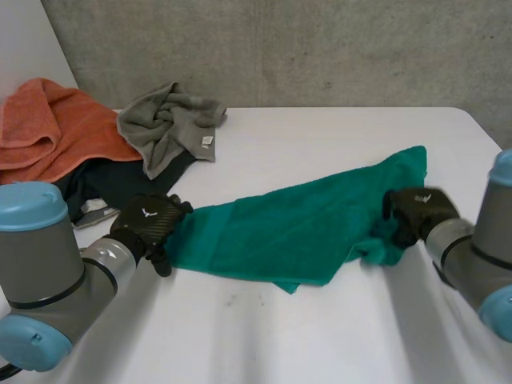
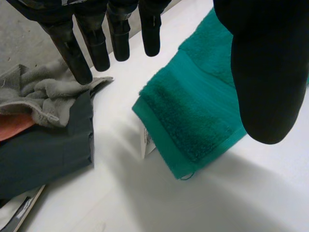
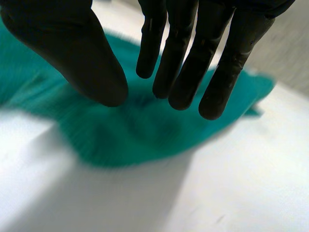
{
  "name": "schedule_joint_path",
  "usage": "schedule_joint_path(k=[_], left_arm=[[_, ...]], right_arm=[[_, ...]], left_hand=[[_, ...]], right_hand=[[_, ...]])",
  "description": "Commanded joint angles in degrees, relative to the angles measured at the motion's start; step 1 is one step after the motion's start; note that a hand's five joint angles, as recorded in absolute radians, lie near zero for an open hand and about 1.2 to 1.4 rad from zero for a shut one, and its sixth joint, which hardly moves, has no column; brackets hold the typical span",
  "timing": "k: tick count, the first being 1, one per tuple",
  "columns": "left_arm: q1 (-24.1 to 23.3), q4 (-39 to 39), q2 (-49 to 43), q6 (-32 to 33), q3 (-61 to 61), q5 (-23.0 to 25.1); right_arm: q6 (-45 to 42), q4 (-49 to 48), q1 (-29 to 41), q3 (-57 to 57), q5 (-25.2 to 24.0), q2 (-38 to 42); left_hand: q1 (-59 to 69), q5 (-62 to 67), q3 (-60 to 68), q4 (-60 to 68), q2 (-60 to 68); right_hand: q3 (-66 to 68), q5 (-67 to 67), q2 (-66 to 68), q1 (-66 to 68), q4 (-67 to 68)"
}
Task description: Fold the laundry.
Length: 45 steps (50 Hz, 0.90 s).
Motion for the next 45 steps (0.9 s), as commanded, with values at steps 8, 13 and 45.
schedule_joint_path(k=[8, 13, 45], left_arm=[[-1.4, 0.3, -4.3, 0.5, 0.9, 0.1], [-1.3, 0.9, -5.7, 1.1, 2.1, 0.1], [-1.3, 6.1, -14.3, 11.1, 9.5, 0.1]], right_arm=[[-11.4, 0.5, -0.8, -0.2, -0.2, -9.3], [-13.3, 0.5, -0.8, 0.6, -0.3, -9.2], [-13.2, -0.1, -0.8, 6.5, -0.7, -9.0]], left_hand=[[4.8, 4.4, 4.7, 4.5, 4.6], [7.5, 7.1, 7.4, 7.2, 7.3], [40.1, 39.7, 40.0, 39.8, 39.9]], right_hand=[[12.3, 13.1, 12.5, 46.5, 12.1], [12.3, 13.1, 12.5, 46.5, 12.1], [2.6, 3.4, 2.8, 36.8, 2.4]])
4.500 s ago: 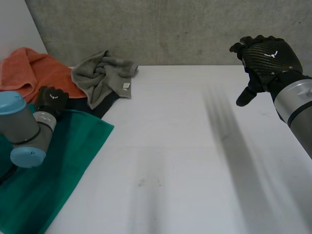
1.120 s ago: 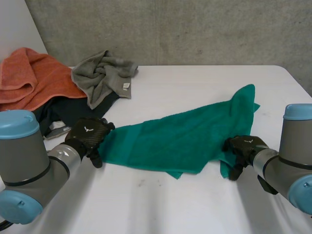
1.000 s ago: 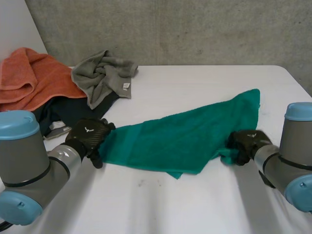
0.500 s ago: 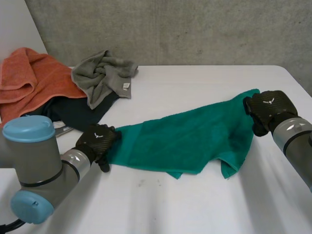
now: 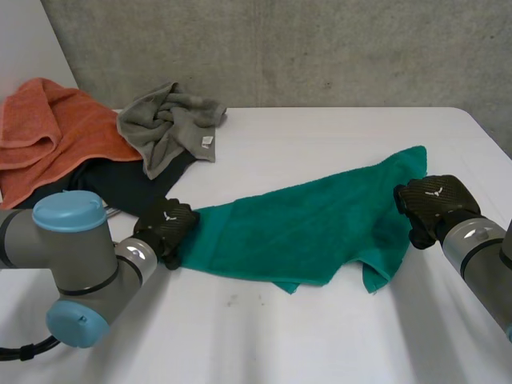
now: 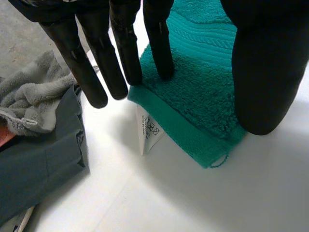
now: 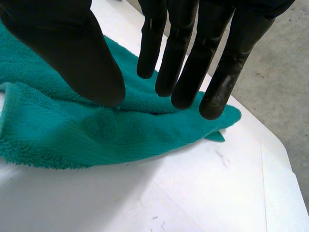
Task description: Fold the laundry.
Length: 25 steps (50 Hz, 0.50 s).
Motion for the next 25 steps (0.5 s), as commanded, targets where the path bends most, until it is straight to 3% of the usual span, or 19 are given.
schedule_joint_path(k=[1, 13, 17, 21, 25], left_arm=[[-0.2, 0.1, -0.1, -0.2, 1.7, 0.0], [-0.4, 0.0, -2.7, -0.2, 3.9, -0.1], [-0.2, 0.0, -2.9, -0.2, 4.4, -0.4], [-0.2, 0.0, -2.7, -0.8, 4.5, -0.6], [-0.2, 0.0, -1.6, -0.9, 4.4, -0.7]], right_arm=[[0.0, 0.0, 0.0, 0.7, 0.1, 0.1], [0.0, 0.4, 0.0, 1.8, 0.0, 0.2], [0.4, 0.9, 0.0, 1.9, 0.6, 0.1], [3.3, 3.9, 0.3, 1.6, 0.6, 0.0], [8.9, 7.7, 0.4, 0.6, 0.4, 0.3]], left_hand=[[23.8, 26.4, 24.8, 24.6, 24.7], [45.0, 47.6, 46.0, 45.8, 45.9], [45.0, 47.6, 46.0, 45.8, 45.9], [45.0, 47.6, 46.0, 45.8, 45.9], [45.0, 47.6, 46.0, 45.8, 45.9]], right_hand=[[8.6, 7.2, 8.4, 36.8, 8.6], [6.1, 4.7, 5.9, 34.3, 6.1], [-6.7, -8.1, -6.8, 21.5, -6.7], [-39.1, -40.5, -39.2, -10.9, -39.1], [-42.9, -44.3, -43.0, -14.7, -42.9]])
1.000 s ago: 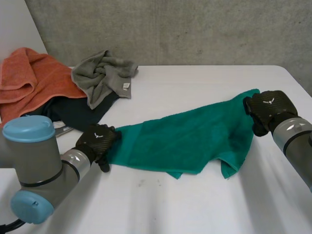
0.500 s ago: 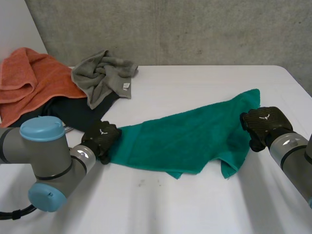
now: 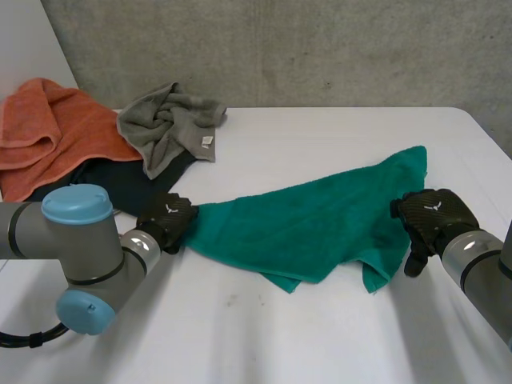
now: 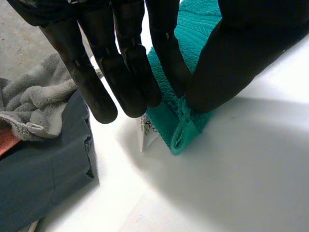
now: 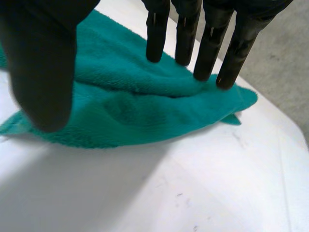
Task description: Fold the laundry.
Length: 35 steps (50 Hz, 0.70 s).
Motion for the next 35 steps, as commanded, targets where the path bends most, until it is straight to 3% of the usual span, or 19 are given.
schedule_joint_path(k=[1, 7, 16, 19, 23, 24, 28, 31, 35], left_arm=[[0.0, 0.0, 1.6, -0.4, -0.1, -0.2], [-0.1, 0.0, 3.3, -0.8, -0.5, -0.2], [-0.3, -0.7, 6.3, -4.5, -0.8, -0.4], [-0.3, -0.8, 8.4, -5.3, -1.1, -0.4], [-0.3, -1.4, 11.2, -6.1, -1.5, -0.4], [-0.3, -1.8, 12.6, -6.6, -1.8, -0.4], [-0.3, -3.5, 17.1, -7.8, -2.5, -0.3], [-0.3, -4.8, 20.5, -8.7, -2.7, -0.2], [-0.2, -7.7, 27.2, -9.6, -3.0, -0.2]], right_arm=[[8.2, 5.7, 0.1, -1.3, -0.2, 0.6], [16.1, 6.4, -0.2, -3.5, -2.4, 5.0], [18.3, 6.0, 1.0, -6.8, -5.0, 12.9], [18.8, 5.7, 2.2, -8.3, -4.8, 15.3], [18.8, 4.3, 2.6, -9.6, -2.7, 16.9], [18.8, 3.2, 2.4, -9.8, -0.7, 16.5], [17.2, 0.1, 1.9, -9.3, 3.3, 13.6], [14.3, 0.0, 1.8, -8.7, 3.1, 8.7], [1.3, 0.8, 1.2, -8.5, 2.3, -1.4]], left_hand=[[15.0, 14.1, 12.1, 11.6, 11.7], [15.0, 14.1, 12.1, 11.6, 11.7], [15.0, 14.1, 12.1, 11.6, 11.7], [15.0, 14.1, 12.1, 11.6, 11.7], [15.0, 14.1, 12.1, 11.6, 11.7], [15.0, 14.1, 12.1, 11.6, 11.7], [15.0, 14.1, 12.1, 11.6, 11.7], [15.0, 14.1, 12.1, 11.6, 11.7], [15.0, 14.1, 12.1, 11.6, 11.7]], right_hand=[[-4.6, -5.1, -4.5, -1.6, -5.0], [-2.2, -2.8, -2.1, 0.7, -2.6], [7.5, 7.0, 7.6, 10.5, 7.1], [16.8, 16.2, 16.8, 19.7, 16.4], [50.2, 49.6, 50.3, 53.2, 49.8], [56.7, 56.1, 56.8, 59.7, 56.3], [56.8, 56.2, 56.8, 59.7, 56.4], [56.8, 56.2, 56.8, 59.7, 56.4], [56.8, 56.2, 56.8, 59.7, 56.4]])
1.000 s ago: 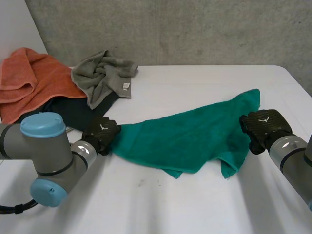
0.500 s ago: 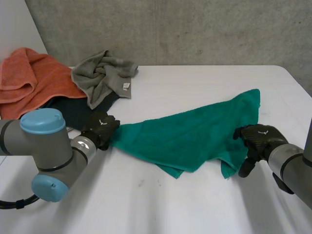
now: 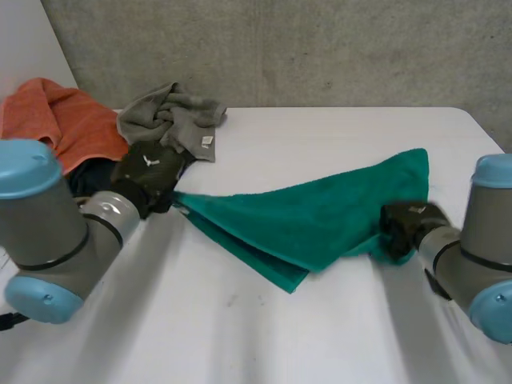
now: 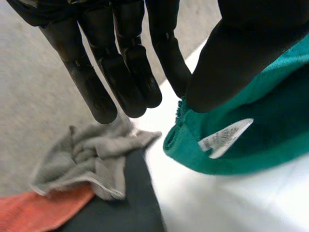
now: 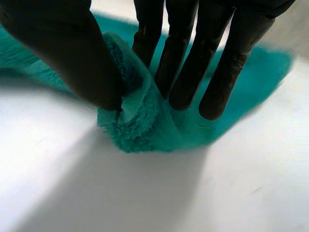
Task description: Fold the laundry.
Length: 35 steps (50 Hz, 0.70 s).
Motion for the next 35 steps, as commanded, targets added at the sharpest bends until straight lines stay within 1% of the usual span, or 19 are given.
schedule_joint_path(k=[1, 3, 5, 6, 9, 13, 16, 17, 19, 20, 21, 24, 25, 27, 29, 31, 32, 33, 35], left_arm=[[0.3, -4.4, 10.3, -1.6, -0.5, 0.1], [0.6, -5.1, 12.6, -1.6, -0.5, 0.0], [0.8, -6.0, 15.6, -1.5, -0.5, 0.0], [0.9, -6.3, 16.4, -1.5, -0.5, 0.0], [1.5, -7.4, 19.0, -1.4, -0.6, 0.1], [2.1, -8.1, 19.0, -1.3, -1.1, 0.3], [2.4, -8.0, 17.9, -1.3, -1.4, 0.4], [2.2, -7.7, 16.1, -1.3, -1.5, 0.4], [2.1, -7.6, 13.0, -0.9, -1.3, 0.0], [2.1, -7.6, 11.2, -0.8, -0.9, -0.1], [2.3, -7.6, 7.8, -0.8, 0.1, -0.1], [2.2, -7.5, 3.0, -0.8, 2.4, -0.1], [2.2, -7.5, -0.5, -0.6, 5.0, -0.1], [2.1, -7.5, -3.8, -0.6, 7.9, 0.0], [2.2, -7.4, -7.7, -0.6, 13.7, 0.2], [2.3, -6.8, -9.6, -1.3, 18.5, 0.3], [2.2, -6.3, -10.6, -1.4, 21.1, 0.3], [1.6, -4.5, -12.2, -1.0, 26.4, 0.2], [1.7, -1.6, -13.5, -1.2, 31.7, 0.0]], right_arm=[[-16.7, 0.2, -1.3, 0.8, -0.1, -14.6], [-23.8, 1.1, -3.5, 0.1, -0.1, -18.9], [-28.8, 2.5, -4.8, -1.0, 0.0, -21.5], [-33.0, 3.9, -5.6, -2.1, 0.2, -23.3], [-39.2, 8.1, -6.6, -5.5, 0.5, -25.0], [-40.1, 12.1, -6.8, -8.9, 0.1, -25.0], [-40.4, 13.5, -6.8, -9.7, -0.1, -24.8], [-40.4, 13.6, -6.9, -9.8, -0.2, -24.4], [-40.4, 13.6, -6.9, -9.7, -0.3, -22.4], [-40.6, 13.5, -6.8, -9.9, -0.4, -19.2], [-40.6, 13.5, -6.8, -10.1, -0.4, -17.4], [-41.1, 13.1, -6.7, -11.5, -0.5, -11.5], [-41.1, 12.8, -6.6, -12.3, -0.5, -10.4], [-41.1, 11.9, -6.3, -14.4, -0.3, -8.2], [-40.4, 8.4, -6.1, -18.4, -0.2, -4.9], [-40.2, 4.6, -6.0, -21.4, 0.1, -2.9], [-40.1, -0.3, -6.0, -24.3, 0.3, -1.1], [-40.0, -3.0, -6.0, -25.7, 0.4, -0.5], [-39.7, -9.1, -6.0, -28.4, 0.7, 0.5]], left_hand=[[15.0, 14.1, 11.9, 11.4, 11.5], [15.0, 14.1, 11.9, 11.4, 11.5], [15.0, 14.1, 11.9, 11.4, 11.5], [15.0, 14.1, 11.9, 11.4, 11.5], [15.0, 14.1, 11.9, 11.4, 11.5], [15.0, 14.1, 11.9, 11.4, 11.5], [15.0, 14.1, 11.9, 11.4, 11.5], [15.0, 14.1, 11.9, 11.4, 11.5], [15.0, 14.1, 11.9, 11.4, 11.5], [15.0, 14.1, 11.9, 11.4, 11.5], [15.0, 14.1, 11.9, 11.4, 11.5], [15.0, 14.1, 11.9, 11.4, 11.5], [15.0, 14.1, 11.9, 11.4, 11.5], [15.0, 14.1, 11.9, 11.4, 11.5], [15.0, 14.1, 11.9, 11.4, 11.5], [15.0, 14.1, 11.9, 11.4, 11.5], [15.0, 14.1, 11.9, 11.4, 11.5], [15.0, 14.1, 11.9, 11.4, 11.5], [15.0, 14.1, 11.9, 11.4, 11.5]], right_hand=[[12.6, 13.9, 12.7, 24.6, 12.0], [12.6, 13.9, 12.7, 24.6, 12.0], [12.6, 13.9, 12.7, 24.6, 12.0], [12.6, 13.9, 12.7, 24.6, 12.0], [12.6, 13.9, 12.7, 24.6, 12.0], [12.6, 13.9, 12.7, 24.6, 12.0], [12.6, 13.9, 12.7, 24.6, 12.0], [12.6, 13.9, 12.7, 24.6, 12.0], [12.6, 13.9, 12.7, 24.6, 12.0], [12.6, 13.9, 12.7, 24.6, 12.0], [12.6, 13.9, 12.7, 24.6, 12.0], [12.6, 13.9, 12.7, 24.6, 12.0], [12.6, 13.9, 12.7, 24.6, 12.0], [12.6, 13.9, 12.7, 24.6, 12.0], [12.6, 13.9, 12.7, 24.6, 12.0], [12.6, 13.9, 12.7, 24.6, 12.0], [12.6, 13.9, 12.7, 24.6, 12.0], [12.6, 13.9, 12.7, 24.6, 12.0], [12.6, 13.9, 12.7, 24.6, 12.0]])
